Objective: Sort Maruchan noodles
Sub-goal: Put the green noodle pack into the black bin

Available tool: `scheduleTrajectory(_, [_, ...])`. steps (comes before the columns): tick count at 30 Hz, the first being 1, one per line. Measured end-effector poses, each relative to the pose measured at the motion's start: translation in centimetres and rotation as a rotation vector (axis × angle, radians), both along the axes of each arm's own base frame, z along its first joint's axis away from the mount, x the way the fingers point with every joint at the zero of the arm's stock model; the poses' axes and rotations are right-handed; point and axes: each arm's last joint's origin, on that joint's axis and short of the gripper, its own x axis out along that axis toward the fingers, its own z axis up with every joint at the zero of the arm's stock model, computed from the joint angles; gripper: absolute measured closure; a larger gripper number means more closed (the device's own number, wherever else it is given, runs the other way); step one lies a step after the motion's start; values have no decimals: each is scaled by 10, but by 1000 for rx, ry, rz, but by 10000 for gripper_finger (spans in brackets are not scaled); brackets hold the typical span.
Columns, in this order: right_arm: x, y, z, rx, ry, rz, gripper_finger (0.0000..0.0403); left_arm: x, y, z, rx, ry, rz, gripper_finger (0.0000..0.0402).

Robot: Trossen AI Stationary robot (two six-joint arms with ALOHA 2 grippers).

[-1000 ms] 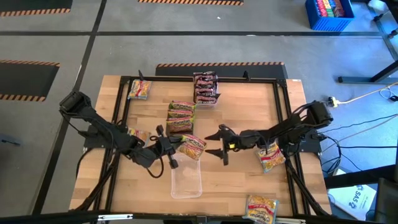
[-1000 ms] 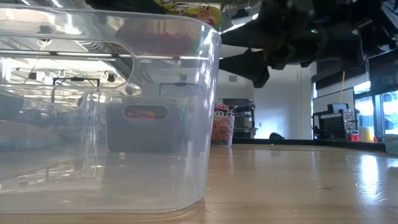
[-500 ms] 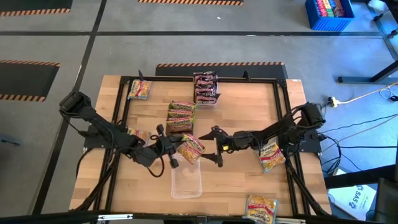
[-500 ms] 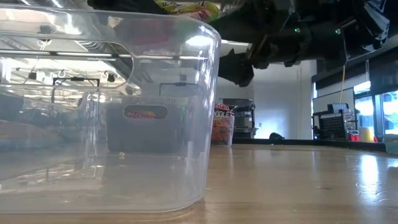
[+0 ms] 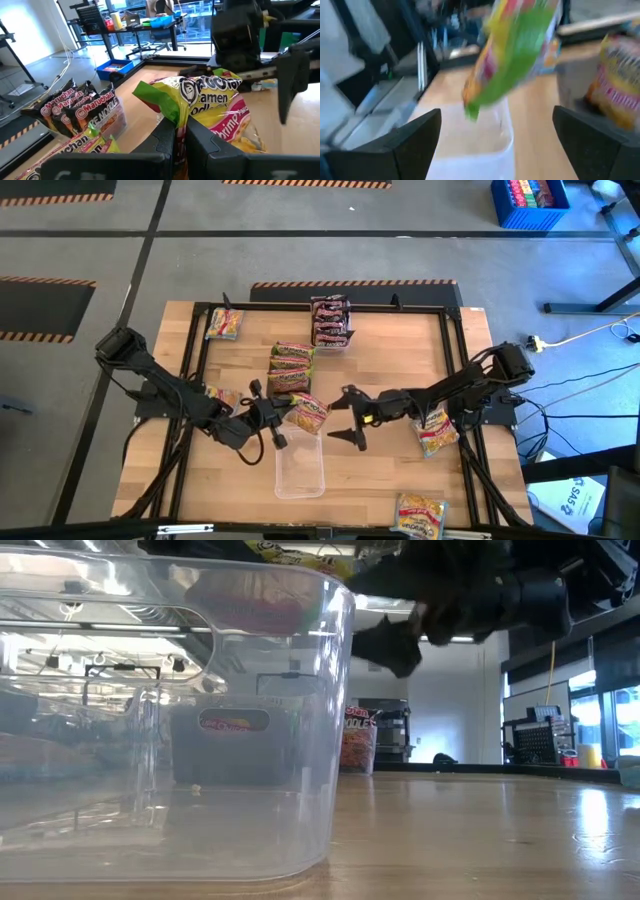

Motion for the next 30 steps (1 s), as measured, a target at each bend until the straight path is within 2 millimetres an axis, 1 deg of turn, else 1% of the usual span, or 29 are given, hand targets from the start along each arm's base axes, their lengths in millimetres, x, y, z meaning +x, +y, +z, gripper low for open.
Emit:
scheduleTrajectory(5, [7, 1, 2, 23, -99, 4, 40, 0, 0, 1, -7, -13, 2, 384])
scheduleTrajectory(10, [20, 3, -1, 25, -114, -60, 40, 1, 2, 2, -13, -23, 15, 384])
scheduleTrajectory(13, [29, 4, 4, 36, -173, -78, 40, 1, 2, 2, -17, -26, 16, 384])
scheduleTrajectory(16, [34, 4, 6, 27, -183, -107, 48, 1, 1, 3, -20, -32, 14, 384])
scheduleTrajectory(19, [36, 5, 9, 10, -199, -109, 81, 2, 1, 4, -27, -42, 7, 384])
scheduleTrajectory(27, [37, 5, 9, -25, -197, -108, 229, 4, 1, 4, -43, -35, -42, 376])
scheduleTrajectory(30, [38, 4, 8, -42, -191, -109, 272, 3, 1, 4, -37, -31, -47, 366])
